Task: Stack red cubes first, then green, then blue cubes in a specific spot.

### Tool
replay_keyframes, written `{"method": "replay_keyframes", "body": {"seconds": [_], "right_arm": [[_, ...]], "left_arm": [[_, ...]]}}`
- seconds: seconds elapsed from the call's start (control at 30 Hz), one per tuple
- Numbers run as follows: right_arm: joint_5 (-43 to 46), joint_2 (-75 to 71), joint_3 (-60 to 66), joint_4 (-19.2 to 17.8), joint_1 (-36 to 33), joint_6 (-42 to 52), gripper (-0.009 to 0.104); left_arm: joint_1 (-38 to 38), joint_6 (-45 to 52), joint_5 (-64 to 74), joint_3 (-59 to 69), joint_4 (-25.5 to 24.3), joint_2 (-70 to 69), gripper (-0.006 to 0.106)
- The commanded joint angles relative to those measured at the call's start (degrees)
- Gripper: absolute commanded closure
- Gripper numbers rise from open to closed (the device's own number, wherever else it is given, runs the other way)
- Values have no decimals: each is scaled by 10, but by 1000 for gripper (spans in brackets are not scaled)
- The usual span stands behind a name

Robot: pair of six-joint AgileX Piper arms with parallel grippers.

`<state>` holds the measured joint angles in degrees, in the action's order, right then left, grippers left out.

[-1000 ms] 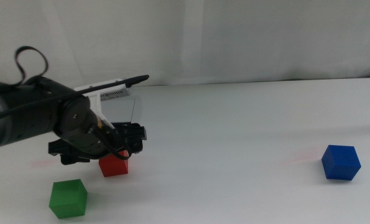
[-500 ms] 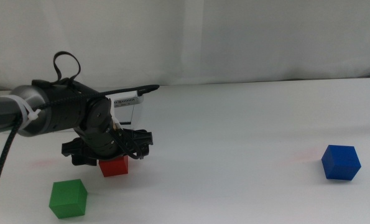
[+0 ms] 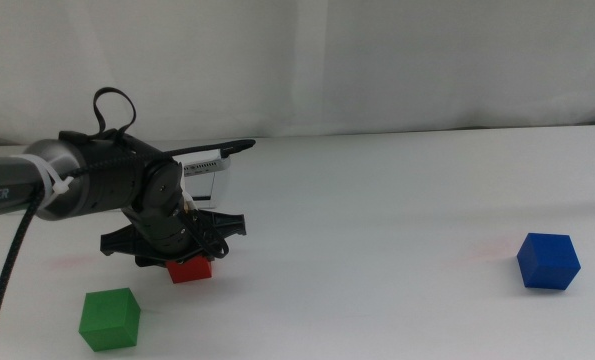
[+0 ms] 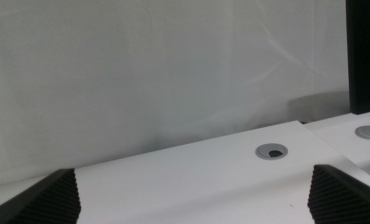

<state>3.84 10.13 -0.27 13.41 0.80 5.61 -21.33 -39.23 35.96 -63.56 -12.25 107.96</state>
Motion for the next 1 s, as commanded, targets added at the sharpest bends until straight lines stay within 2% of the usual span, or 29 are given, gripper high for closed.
{"method": "replay_keyframes", "body": {"seconds": [0.0, 0.03, 0.07, 0.23, 0.4, 0.53, 0.63, 0.73, 0.9, 0.97], "right_arm": [[1, 1, 24, -3, 4, 4, -8], [1, 1, 24, -2, 4, 4, -8], [2, 1, 24, -2, 4, 4, -8], [6, 1, 24, -2, 4, 4, -8], [6, 1, 24, -2, 4, 4, -8], [6, 1, 24, -2, 4, 4, -8], [7, 1, 24, -2, 4, 4, -8], [7, 1, 24, -2, 4, 4, -8], [9, 1, 24, -3, 4, 4, -8], [9, 1, 24, -3, 4, 4, -8]], "left_arm": [[-3, -8, 3, -3, -3, 3, 92], [-3, -8, 3, -3, -7, 3, 101], [-3, -8, 3, -3, -8, 3, 103], [-20, 9, 31, -36, -8, -31, 103], [-71, -8, 68, -64, -12, -74, 103], [-127, -59, 96, -67, -39, -97, 103], [-174, -85, 122, -67, -39, -102, 103], [-249, -144, 130, -67, -43, -102, 103], [-327, -249, 143, -66, -94, -102, 103], [-352, -271, 151, -66, -99, -100, 103]]}}
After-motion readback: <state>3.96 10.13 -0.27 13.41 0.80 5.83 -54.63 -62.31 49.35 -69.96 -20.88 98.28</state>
